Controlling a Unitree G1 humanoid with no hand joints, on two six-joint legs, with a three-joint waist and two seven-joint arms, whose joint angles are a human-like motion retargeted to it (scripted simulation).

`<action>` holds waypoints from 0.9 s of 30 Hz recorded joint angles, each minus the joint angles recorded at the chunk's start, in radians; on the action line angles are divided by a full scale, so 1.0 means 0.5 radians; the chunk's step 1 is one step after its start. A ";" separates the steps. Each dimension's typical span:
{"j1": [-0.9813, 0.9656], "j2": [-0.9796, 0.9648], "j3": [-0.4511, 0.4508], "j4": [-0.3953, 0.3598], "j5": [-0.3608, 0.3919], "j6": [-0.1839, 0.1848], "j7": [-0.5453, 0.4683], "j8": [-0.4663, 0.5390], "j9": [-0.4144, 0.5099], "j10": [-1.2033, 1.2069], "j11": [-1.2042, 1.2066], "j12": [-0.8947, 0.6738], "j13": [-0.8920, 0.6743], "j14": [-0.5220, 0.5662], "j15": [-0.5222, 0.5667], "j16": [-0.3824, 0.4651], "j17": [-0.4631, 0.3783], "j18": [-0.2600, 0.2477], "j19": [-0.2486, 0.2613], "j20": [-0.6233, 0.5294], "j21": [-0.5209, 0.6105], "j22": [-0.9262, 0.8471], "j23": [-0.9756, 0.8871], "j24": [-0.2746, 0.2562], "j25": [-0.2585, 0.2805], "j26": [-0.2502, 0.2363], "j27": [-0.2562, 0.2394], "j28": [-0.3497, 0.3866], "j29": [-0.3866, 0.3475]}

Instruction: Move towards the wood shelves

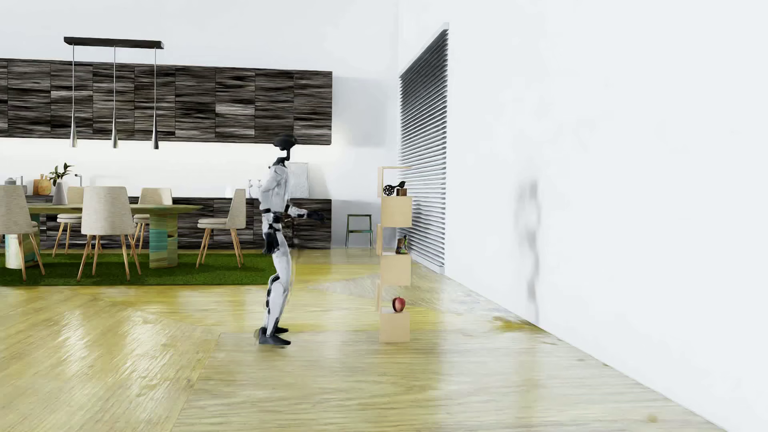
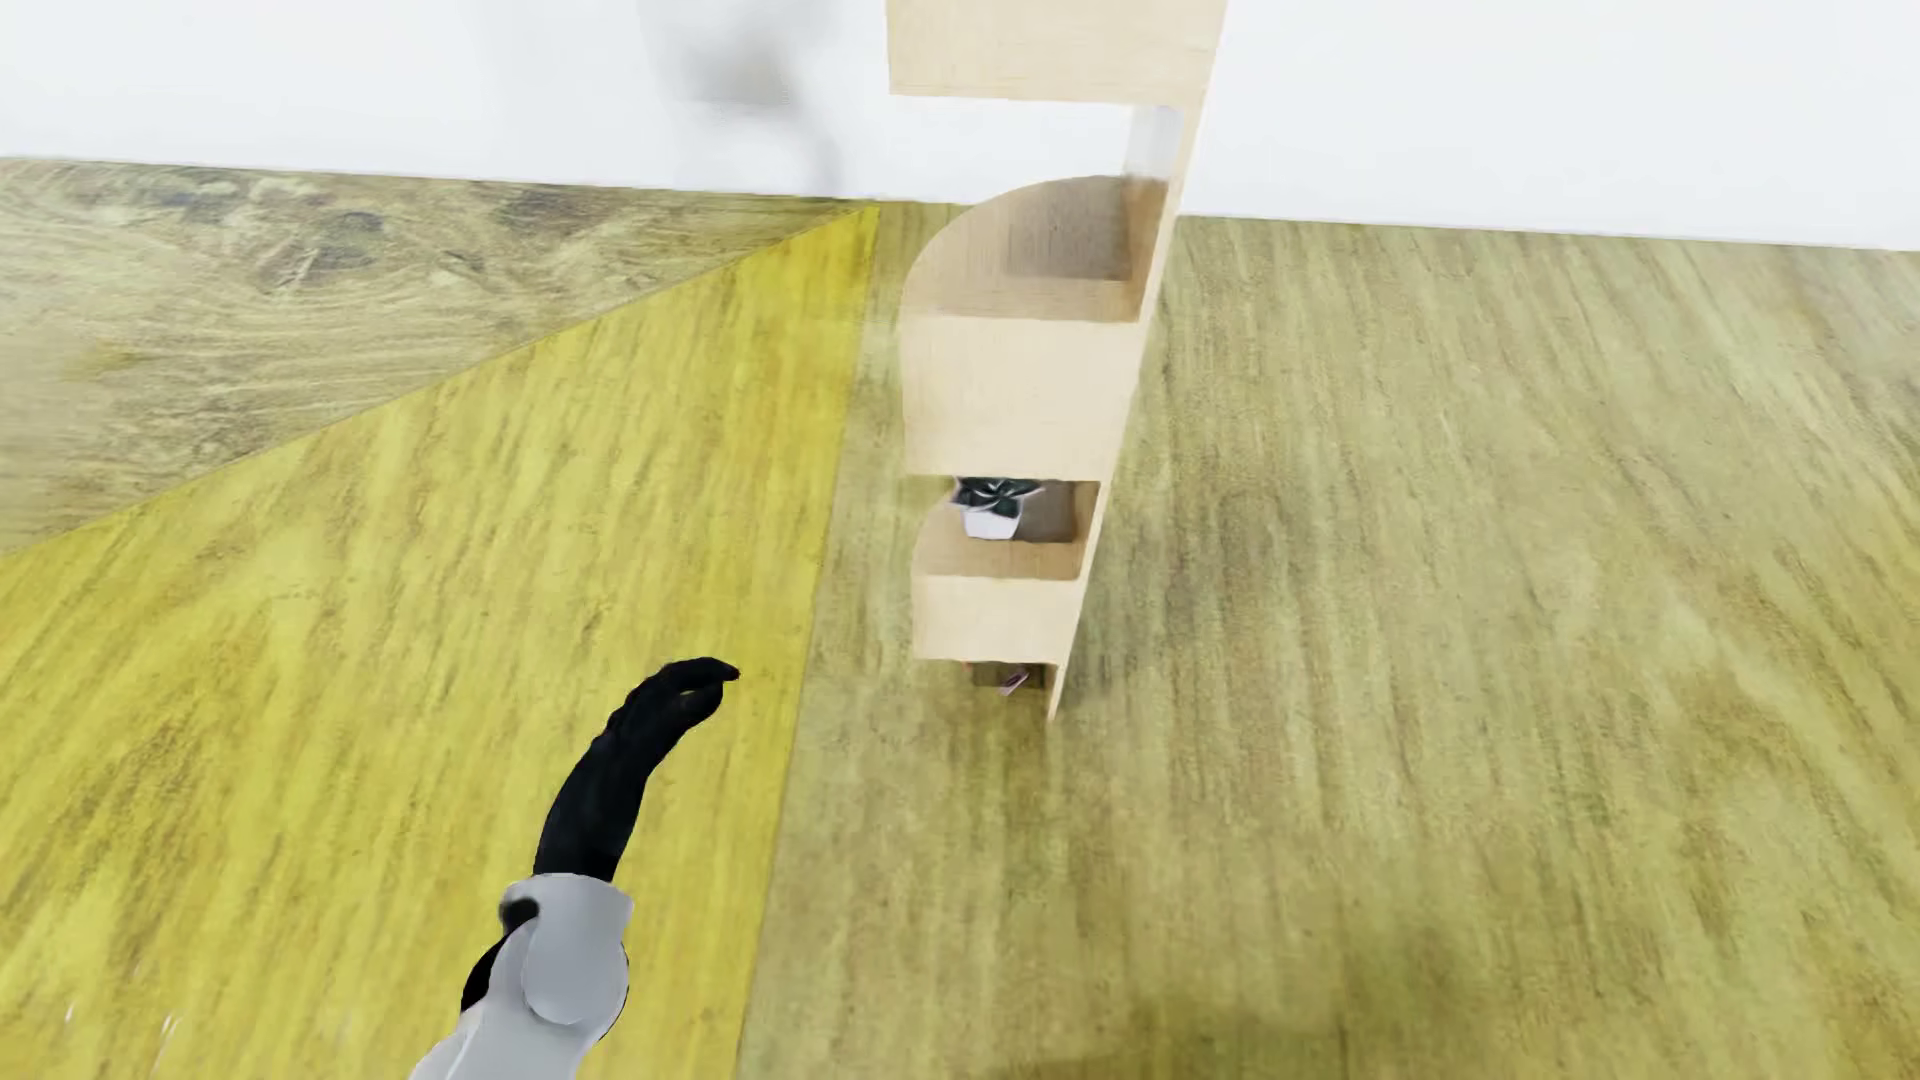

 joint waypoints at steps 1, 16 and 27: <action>0.009 0.029 0.002 0.026 0.036 0.007 0.022 0.012 -0.004 -0.001 -0.074 0.043 -0.048 0.001 0.034 -0.016 0.021 -0.011 0.019 0.061 -0.021 0.057 0.013 0.014 0.008 0.072 0.010 -0.013 0.000; -0.069 0.014 0.094 0.306 0.262 0.105 -0.034 -0.048 0.041 0.203 0.036 0.576 -1.039 -0.048 -0.094 -0.145 0.061 -0.188 -0.150 0.394 -0.028 1.187 -0.658 0.371 -0.270 0.721 -0.209 -0.440 0.012; -0.143 0.176 0.081 0.250 0.235 0.108 -0.447 -0.486 0.017 0.129 0.004 0.318 -0.718 0.076 -0.192 -0.168 0.093 -0.280 -0.211 0.350 0.211 0.861 0.320 0.379 -0.046 0.468 0.134 -0.328 0.207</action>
